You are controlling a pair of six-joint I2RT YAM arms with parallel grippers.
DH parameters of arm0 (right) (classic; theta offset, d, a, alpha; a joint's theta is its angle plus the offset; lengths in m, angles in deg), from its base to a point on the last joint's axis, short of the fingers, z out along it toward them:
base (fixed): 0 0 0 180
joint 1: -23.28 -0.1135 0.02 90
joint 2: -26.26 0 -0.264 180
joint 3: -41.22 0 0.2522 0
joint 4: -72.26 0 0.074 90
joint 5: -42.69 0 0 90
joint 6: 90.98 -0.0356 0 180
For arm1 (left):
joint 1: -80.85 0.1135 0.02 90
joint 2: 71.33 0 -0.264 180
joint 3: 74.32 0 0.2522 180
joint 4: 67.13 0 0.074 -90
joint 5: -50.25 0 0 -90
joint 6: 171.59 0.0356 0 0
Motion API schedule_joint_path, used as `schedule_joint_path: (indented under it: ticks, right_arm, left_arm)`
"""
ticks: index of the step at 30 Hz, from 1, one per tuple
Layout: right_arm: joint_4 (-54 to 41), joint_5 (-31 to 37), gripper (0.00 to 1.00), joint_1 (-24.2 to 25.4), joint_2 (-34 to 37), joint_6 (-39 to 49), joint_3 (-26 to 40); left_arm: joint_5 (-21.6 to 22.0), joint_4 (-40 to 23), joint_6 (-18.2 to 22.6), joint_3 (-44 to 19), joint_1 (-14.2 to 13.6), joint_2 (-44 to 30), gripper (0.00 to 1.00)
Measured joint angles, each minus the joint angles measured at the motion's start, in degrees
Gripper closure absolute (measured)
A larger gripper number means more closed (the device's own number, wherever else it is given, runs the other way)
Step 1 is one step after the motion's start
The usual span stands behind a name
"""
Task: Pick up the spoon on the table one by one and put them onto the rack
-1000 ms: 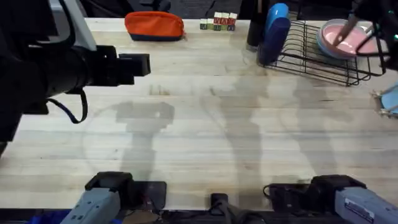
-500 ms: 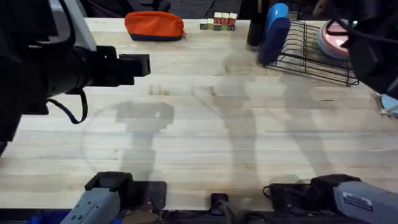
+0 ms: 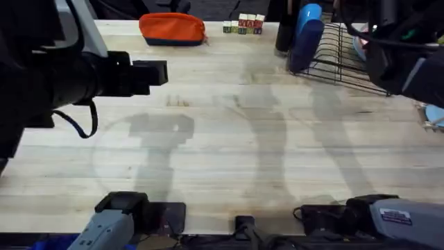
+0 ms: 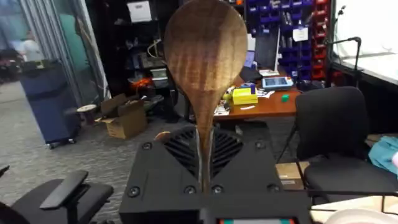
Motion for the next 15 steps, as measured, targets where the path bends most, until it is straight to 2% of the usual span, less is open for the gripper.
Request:
schedule_joint_path:
  ticks: [6,15]
  right_arm:
    - [1.35,-3.66,0.969,0.0,3.23,0.0,1.69]
    - [1.37,-10.36,0.969,-0.11,9.79,-0.91,8.23]
  left_arm:
    - [0.0,0.0,0.0,0.0,0.0,0.0,0.008]
    - [0.0,0.0,0.0,0.0,0.0,0.0,0.007]
